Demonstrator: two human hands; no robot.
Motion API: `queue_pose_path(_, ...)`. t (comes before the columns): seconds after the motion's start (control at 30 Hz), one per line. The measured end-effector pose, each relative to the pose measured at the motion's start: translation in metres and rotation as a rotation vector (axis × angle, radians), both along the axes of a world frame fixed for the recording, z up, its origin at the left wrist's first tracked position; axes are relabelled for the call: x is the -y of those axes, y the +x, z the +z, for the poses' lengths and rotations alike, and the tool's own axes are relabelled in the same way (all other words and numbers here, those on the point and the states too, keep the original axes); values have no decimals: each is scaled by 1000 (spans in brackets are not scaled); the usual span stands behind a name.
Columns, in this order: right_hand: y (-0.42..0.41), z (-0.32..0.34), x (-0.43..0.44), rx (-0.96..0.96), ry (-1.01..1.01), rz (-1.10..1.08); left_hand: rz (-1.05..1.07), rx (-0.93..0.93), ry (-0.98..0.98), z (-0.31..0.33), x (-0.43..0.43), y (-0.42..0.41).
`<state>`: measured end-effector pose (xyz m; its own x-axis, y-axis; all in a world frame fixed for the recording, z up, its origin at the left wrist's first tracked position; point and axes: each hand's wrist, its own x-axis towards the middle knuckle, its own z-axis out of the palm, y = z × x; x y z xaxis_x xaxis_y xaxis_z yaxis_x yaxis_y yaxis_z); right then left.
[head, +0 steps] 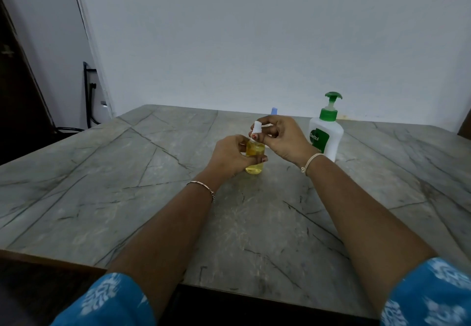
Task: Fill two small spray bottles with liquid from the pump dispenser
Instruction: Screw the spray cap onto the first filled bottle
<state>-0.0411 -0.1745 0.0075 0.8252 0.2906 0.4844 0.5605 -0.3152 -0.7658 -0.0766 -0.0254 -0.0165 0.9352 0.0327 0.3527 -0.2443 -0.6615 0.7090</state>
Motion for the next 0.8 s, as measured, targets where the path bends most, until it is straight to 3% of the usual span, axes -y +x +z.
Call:
queue_pose_path(0.43,-5,-2,-3,55,-23,-42,67,38,39,1,2,0)
queue_pose_path(0.8,-9,-1,5,-58,16,102,-106,-91,-164,-1,-7,-1)
